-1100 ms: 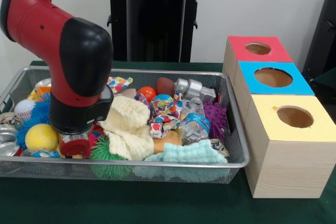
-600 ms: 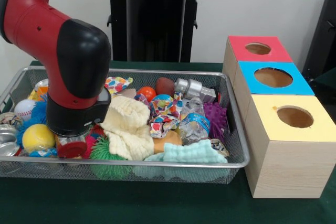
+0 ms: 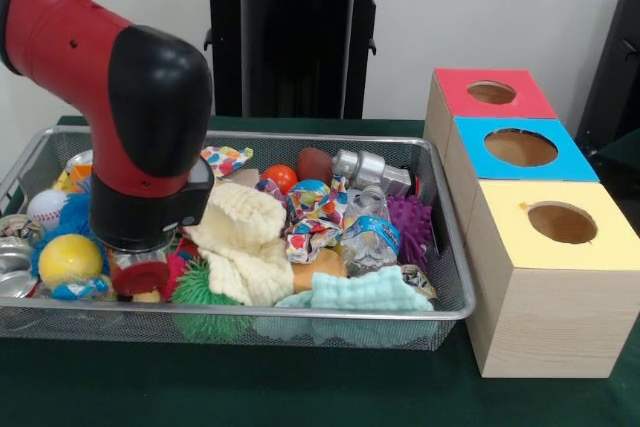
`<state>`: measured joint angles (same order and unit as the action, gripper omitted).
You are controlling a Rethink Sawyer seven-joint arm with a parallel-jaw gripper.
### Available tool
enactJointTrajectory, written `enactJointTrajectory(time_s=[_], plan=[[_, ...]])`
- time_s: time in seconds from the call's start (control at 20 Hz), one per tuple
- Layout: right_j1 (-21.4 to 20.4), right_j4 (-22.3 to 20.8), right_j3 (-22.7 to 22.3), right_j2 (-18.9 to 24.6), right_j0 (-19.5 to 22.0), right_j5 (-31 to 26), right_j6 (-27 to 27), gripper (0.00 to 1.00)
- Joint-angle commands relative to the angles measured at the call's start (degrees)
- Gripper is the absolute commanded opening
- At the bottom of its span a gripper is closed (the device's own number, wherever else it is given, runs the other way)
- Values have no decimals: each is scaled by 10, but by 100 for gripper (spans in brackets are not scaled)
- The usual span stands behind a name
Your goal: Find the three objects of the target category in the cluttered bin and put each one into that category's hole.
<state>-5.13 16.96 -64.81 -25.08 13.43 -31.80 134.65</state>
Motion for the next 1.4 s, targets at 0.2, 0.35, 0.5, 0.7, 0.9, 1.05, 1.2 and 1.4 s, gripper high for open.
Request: enactJointTrajectory(time_s=[0.2,0.35,0.5,0.7,0.9,1.05,1.2,1.4], plan=[[-181,-44,-48,104,5,-98,-105,0],[-197,-61,-60,117,11,-62,-110,0],[-202,-67,-60,130,20,-63,-102,0],[-208,-78,-67,138,22,-58,-91,0],[-219,-89,-92,151,24,-39,-84,0],[-239,-99,-124,156,17,-44,-87,0],[-275,-134,-164,176,15,-48,-151,0],[-324,-200,-230,248,40,-33,-281,0]])
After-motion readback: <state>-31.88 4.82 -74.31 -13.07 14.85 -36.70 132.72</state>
